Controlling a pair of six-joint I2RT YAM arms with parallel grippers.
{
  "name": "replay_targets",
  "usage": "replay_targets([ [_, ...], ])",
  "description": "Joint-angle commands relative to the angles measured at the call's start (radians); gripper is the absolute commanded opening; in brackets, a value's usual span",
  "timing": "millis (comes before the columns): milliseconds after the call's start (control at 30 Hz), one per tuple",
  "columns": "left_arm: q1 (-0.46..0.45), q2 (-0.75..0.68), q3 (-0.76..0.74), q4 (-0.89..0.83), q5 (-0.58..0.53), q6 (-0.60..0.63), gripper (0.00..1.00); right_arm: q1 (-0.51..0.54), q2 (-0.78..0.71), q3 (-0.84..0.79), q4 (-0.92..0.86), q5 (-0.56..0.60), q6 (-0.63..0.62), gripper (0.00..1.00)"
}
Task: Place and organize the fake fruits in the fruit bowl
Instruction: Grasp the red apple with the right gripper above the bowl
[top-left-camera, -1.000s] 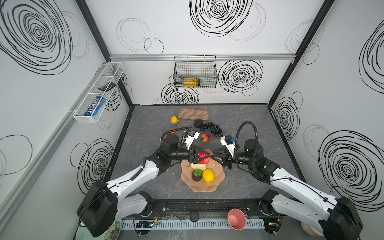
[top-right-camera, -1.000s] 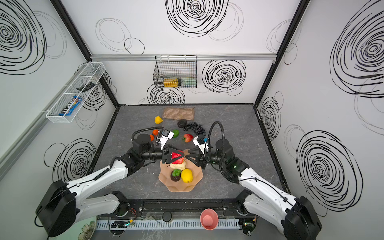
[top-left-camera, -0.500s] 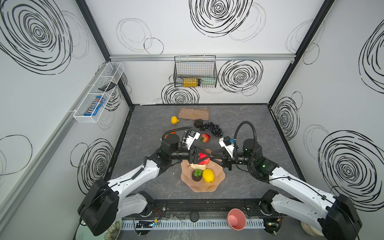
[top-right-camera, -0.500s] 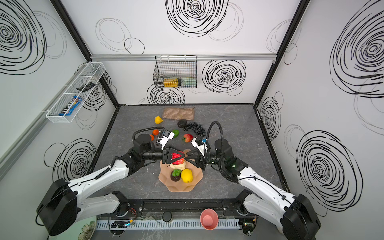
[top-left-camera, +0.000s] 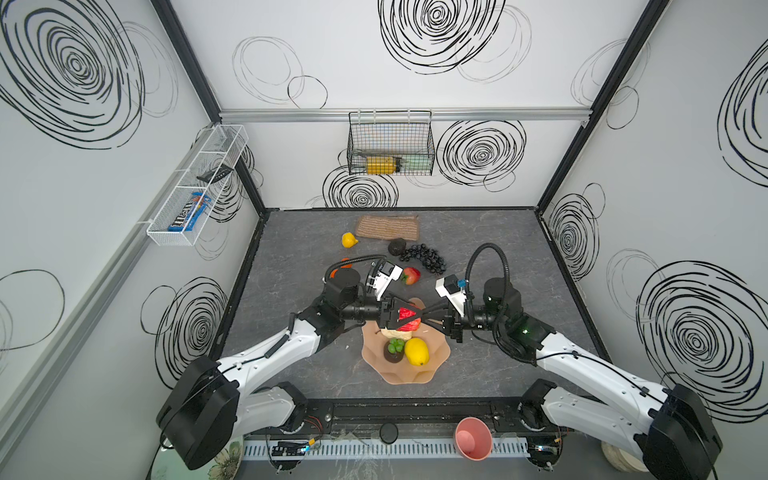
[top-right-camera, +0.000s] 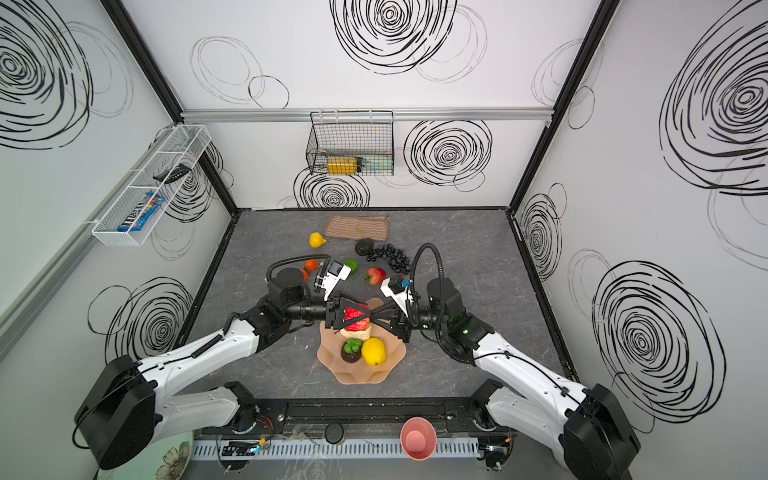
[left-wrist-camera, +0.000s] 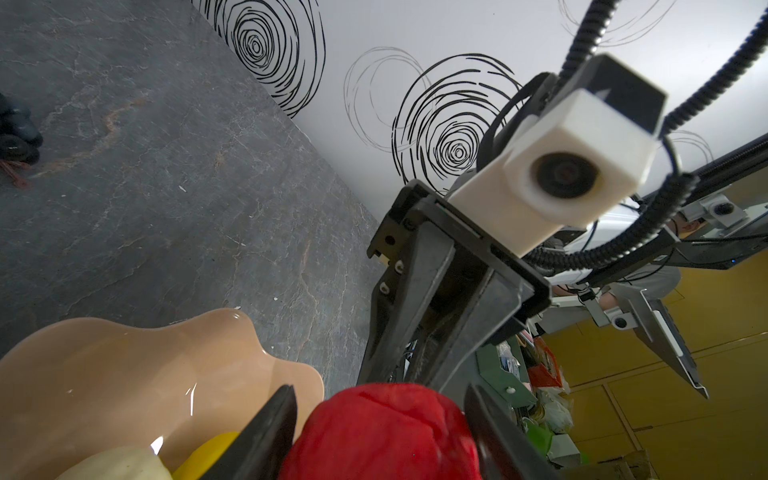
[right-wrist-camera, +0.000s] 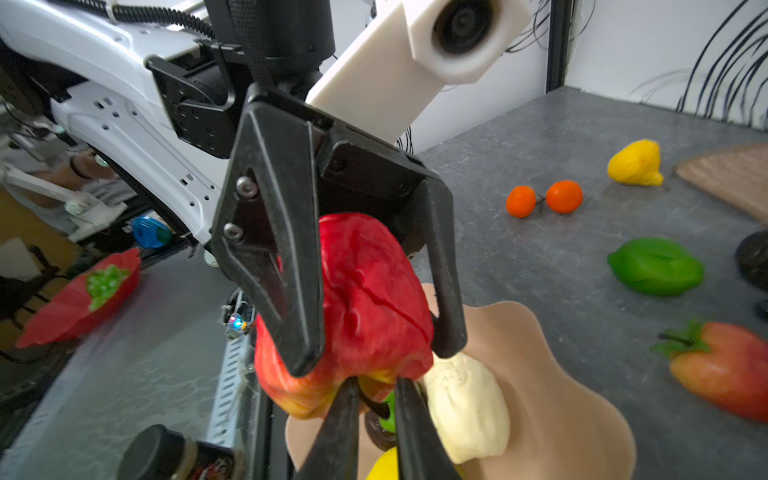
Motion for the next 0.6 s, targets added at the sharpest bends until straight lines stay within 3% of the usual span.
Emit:
replay_targets([
  [0,-0.015,0.005,0.016,0.057,0.027,0.008,0.61,0.010,-0.013,0.025,0.017,-0.014,-0.015,0.12],
  [333,-0.013,-0.015,0.023,-0.016,-0.042,0.050,0.75,0.021,-0.037,0.023,0.009,0.009,-0.012,0.00],
  [567,-0.003,-0.015,0.023,-0.056,-0.084,0.063,0.83,0.025,-0.039,0.032,-0.013,0.054,-0.005,0.00],
])
